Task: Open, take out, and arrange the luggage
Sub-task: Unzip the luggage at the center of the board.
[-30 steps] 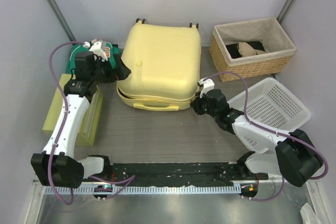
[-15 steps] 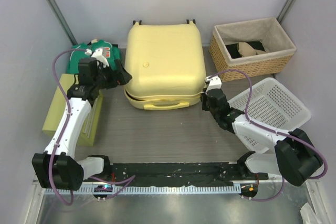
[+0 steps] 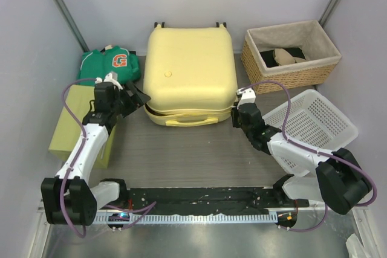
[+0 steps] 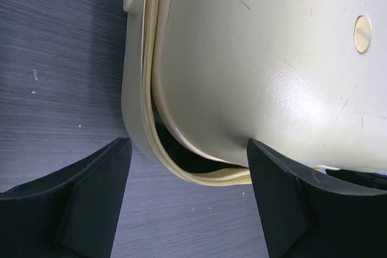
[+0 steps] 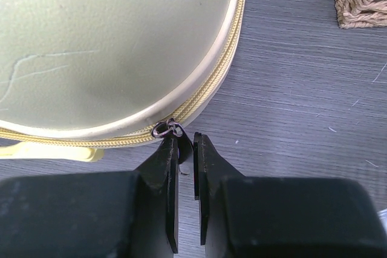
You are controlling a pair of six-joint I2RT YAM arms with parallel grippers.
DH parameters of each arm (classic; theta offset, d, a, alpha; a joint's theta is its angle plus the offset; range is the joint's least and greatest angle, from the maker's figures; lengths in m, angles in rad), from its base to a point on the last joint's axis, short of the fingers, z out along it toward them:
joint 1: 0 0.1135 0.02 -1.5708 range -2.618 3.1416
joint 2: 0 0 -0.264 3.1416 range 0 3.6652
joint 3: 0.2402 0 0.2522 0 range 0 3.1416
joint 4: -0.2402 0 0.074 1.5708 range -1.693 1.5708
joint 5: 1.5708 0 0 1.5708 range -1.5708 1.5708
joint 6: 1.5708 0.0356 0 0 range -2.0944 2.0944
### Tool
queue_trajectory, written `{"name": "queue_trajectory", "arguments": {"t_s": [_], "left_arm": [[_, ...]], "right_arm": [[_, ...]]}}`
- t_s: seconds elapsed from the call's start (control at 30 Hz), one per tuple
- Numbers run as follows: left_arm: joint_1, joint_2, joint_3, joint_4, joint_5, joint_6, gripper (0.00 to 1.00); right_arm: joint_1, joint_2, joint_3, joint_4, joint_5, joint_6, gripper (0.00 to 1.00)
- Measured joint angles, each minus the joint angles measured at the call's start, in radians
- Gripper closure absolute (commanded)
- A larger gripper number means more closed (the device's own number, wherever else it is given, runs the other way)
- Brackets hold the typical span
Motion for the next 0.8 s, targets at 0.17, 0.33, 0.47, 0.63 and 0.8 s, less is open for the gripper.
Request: {"name": "queue_trajectory", "arguments": {"t_s": [0.17,0.33,0.47,0.63,0.8], "left_arm": [[0.007,0.085,0.0,0.088,0.054,-0.054,0.33],[0.011,0.036,-0.101,0.216,0.056,-0.111,0.22],[0.011,-0.017,-0.184,0.265,0.026,-0.137,0.17],[0.011,-0.039,-0.203,0.255,-0.016,-0.141,0.15],[0.011,-0.053,-0.203,0.24,-0.05,-0.138,0.28]], "right_arm": [[-0.001,0.0,-0.006,0.014,0.0,0.001,0.99],[-0.002,-0.002,-0.013,0.026,-0.003,0.006,0.99],[-0.004,-0.002,-0.01,0.019,-0.008,0.008,0.99],[-0.007,-0.002,0.018,-0.034,-0.019,0.008,0.99],[-0.008,-0.002,0.04,-0.08,-0.025,0.008,0.99]]}}
